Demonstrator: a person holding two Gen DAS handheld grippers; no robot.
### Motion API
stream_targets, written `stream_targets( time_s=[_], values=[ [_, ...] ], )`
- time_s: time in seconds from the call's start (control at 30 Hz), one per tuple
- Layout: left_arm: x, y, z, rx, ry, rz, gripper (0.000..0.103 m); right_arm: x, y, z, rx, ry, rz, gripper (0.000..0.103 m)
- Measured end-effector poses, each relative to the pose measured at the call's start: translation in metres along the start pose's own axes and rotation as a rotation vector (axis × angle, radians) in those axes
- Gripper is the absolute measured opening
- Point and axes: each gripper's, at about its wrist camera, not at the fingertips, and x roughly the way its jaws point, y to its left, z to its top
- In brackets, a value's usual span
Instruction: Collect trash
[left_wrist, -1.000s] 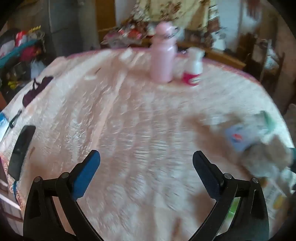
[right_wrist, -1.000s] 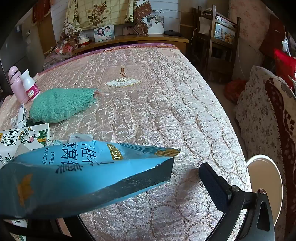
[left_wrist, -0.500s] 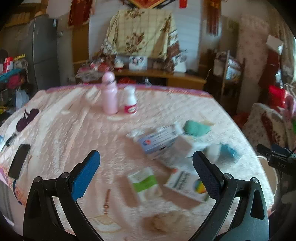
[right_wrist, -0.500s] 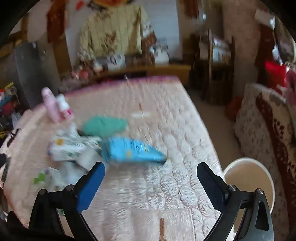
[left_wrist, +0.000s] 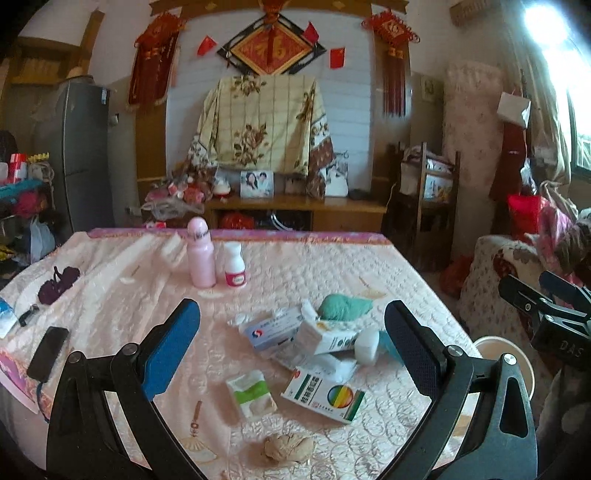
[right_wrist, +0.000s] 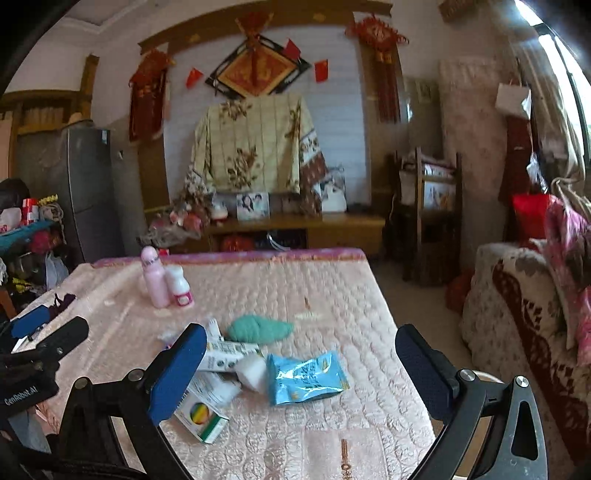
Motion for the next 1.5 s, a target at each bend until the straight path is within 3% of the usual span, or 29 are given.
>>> stream_targets(
  time_s=[0.47,1.5],
  values=[
    [-0.014,-0.001,0.01,-0.014,-0.039,0.003,0.1,-0.027,0.003,0.014,-0.009,-0.073,0.004,0.103],
    [-0.013,0.004,0.012,-0.027,-0.031,0.004,0.1,-0.028,0.004,0.015,-0.007,-0.061,0.014,0.103]
  ],
)
